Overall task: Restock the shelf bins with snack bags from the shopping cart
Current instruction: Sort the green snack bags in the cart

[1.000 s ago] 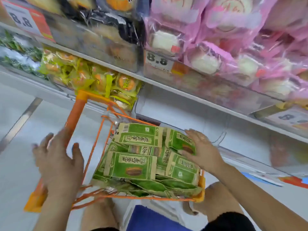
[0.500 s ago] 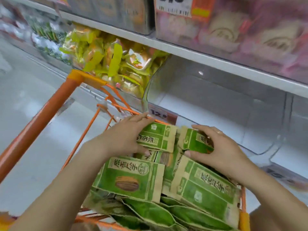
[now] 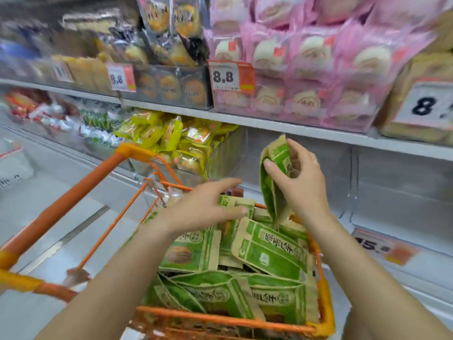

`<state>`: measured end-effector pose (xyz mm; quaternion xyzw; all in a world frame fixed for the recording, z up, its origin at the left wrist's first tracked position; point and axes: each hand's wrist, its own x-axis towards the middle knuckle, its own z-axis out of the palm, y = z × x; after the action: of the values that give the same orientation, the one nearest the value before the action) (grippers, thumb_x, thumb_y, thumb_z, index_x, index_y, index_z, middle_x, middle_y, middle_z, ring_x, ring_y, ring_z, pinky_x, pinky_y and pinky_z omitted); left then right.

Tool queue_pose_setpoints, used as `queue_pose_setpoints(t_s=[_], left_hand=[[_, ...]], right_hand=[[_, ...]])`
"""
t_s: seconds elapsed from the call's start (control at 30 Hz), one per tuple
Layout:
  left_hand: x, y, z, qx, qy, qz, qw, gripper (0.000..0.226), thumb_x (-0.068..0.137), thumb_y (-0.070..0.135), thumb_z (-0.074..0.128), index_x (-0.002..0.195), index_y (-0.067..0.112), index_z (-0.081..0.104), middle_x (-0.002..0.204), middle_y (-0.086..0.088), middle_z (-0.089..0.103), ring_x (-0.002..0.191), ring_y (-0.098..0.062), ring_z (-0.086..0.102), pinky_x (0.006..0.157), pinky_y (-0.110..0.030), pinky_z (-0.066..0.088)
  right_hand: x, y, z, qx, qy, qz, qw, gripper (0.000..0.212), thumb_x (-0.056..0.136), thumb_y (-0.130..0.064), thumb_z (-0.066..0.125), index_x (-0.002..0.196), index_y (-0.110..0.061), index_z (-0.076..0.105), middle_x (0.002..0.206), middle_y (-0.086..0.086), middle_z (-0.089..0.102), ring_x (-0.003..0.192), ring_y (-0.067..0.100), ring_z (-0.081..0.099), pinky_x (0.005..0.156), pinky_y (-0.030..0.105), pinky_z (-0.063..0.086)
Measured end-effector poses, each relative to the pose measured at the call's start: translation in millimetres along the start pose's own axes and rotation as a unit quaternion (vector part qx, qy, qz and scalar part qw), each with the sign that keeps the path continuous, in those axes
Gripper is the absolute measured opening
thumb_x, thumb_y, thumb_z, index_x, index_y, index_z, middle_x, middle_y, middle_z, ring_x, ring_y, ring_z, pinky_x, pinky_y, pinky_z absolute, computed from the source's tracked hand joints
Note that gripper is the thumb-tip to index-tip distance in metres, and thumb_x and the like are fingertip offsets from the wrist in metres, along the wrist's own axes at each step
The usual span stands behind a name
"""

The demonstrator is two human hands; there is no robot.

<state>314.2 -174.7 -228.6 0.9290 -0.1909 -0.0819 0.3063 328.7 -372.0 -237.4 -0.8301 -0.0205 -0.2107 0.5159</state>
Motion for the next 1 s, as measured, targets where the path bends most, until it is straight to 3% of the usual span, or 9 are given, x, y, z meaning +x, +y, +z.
queue_pose_setpoints(t_s=[0.07, 0.17, 0.27, 0.4, 0.53, 0.67, 0.77, 0.87, 1.0], left_hand=[[0, 21, 10, -0.157, 0.002, 0.02, 0.987, 0.07, 0.071, 0.054, 0.071, 0.132, 0.03, 0.048, 0.132, 0.012, 0.056, 0.122, -0.003, 0.051, 0.106, -0.033, 0.04], [4, 39, 23, -0.211, 0.138, 0.03, 0.967, 0.046, 0.074, 0.047, 0.069, 0.115, 0.033, 0.052, 0.108, 0.012, 0.067, 0.102, -0.003, 0.062, 0.092, -0.04, 0.05], [3, 44, 18, -0.253, 0.247, 0.045, 0.934, 0.033, 0.081, 0.04, 0.064, 0.11, 0.031, 0.053, 0.101, 0.008, 0.07, 0.096, -0.009, 0.065, 0.084, -0.036, 0.053], [-16, 36, -1, -0.424, 0.163, 0.033, 0.89, 0.029, 0.085, 0.026, 0.063, 0.114, 0.024, 0.059, 0.105, 0.007, 0.071, 0.092, -0.007, 0.068, 0.07, -0.025, 0.055], [-28, 25, -6, -0.464, 0.111, 0.011, 0.879, 0.046, 0.079, 0.033, 0.062, 0.12, 0.012, 0.061, 0.113, -0.004, 0.069, 0.1, -0.021, 0.067, 0.081, -0.043, 0.056], [-23, 23, -12, -0.373, 0.108, 0.011, 0.921, 0.03, 0.093, 0.036, 0.053, 0.115, 0.018, 0.062, 0.106, 0.0, 0.07, 0.094, -0.015, 0.068, 0.08, -0.035, 0.057], [-18, 11, -8, -0.116, 0.106, -0.03, 0.987, 0.033, 0.091, 0.052, 0.05, 0.102, 0.024, 0.062, 0.091, 0.004, 0.067, 0.087, -0.015, 0.064, 0.077, -0.036, 0.052], [-14, 4, 24, 0.104, 0.022, -0.109, 0.988, 0.047, 0.082, 0.062, 0.055, 0.1, 0.019, 0.056, 0.081, 0.004, 0.06, 0.081, -0.016, 0.057, 0.064, -0.032, 0.042], [-2, 2, 51, -0.014, 0.0, -0.136, 0.991, 0.049, 0.072, 0.045, 0.077, 0.105, 0.014, 0.058, 0.097, 0.002, 0.066, 0.09, -0.018, 0.063, 0.078, -0.034, 0.051]], right_hand=[[-1, -21, 2, -0.011, 0.003, -0.004, 1.0, 0.067, 0.078, -0.046, 0.072, 0.138, -0.031, 0.045, 0.113, -0.008, 0.046, 0.099, 0.003, 0.049, 0.091, 0.022, 0.04], [-4, -44, 6, -0.002, 0.01, -0.019, 1.0, 0.07, 0.075, -0.047, 0.074, 0.137, -0.028, 0.048, 0.114, -0.005, 0.048, 0.1, 0.004, 0.051, 0.091, 0.022, 0.042], [-3, -56, 1, 0.083, -0.012, -0.026, 0.996, 0.07, 0.076, -0.042, 0.077, 0.138, -0.027, 0.048, 0.12, -0.007, 0.048, 0.106, -0.001, 0.053, 0.092, 0.016, 0.042], [-8, -56, -15, 0.187, -0.109, 0.058, 0.975, 0.054, 0.079, -0.042, 0.069, 0.129, -0.028, 0.054, 0.131, -0.01, 0.054, 0.092, -0.013, 0.06, 0.076, 0.015, 0.05], [-24, -43, -18, 0.259, -0.308, 0.156, 0.902, 0.042, 0.077, -0.037, 0.071, 0.113, -0.016, 0.067, 0.109, 0.01, 0.072, 0.091, 0.021, 0.069, 0.078, 0.035, 0.055], [-26, -35, -12, 0.261, -0.227, 0.129, 0.929, 0.026, 0.084, -0.019, 0.066, 0.108, -0.01, 0.067, 0.092, 0.003, 0.074, 0.075, 0.014, 0.069, 0.061, 0.024, 0.054], [-17, -17, -21, 0.214, -0.105, 0.101, 0.966, 0.012, 0.087, -0.014, 0.066, 0.099, -0.014, 0.066, 0.083, -0.005, 0.073, 0.069, 0.005, 0.068, 0.057, 0.017, 0.048], [-11, 5, -31, 0.188, -0.069, 0.127, 0.971, 0.008, 0.088, -0.016, 0.066, 0.095, -0.017, 0.064, 0.086, -0.004, 0.072, 0.073, 0.008, 0.069, 0.059, 0.018, 0.05], [-13, 27, -34, 0.176, -0.066, 0.16, 0.969, 0.006, 0.089, -0.017, 0.065, 0.094, -0.02, 0.063, 0.086, -0.004, 0.071, 0.07, 0.007, 0.069, 0.059, 0.02, 0.051]])
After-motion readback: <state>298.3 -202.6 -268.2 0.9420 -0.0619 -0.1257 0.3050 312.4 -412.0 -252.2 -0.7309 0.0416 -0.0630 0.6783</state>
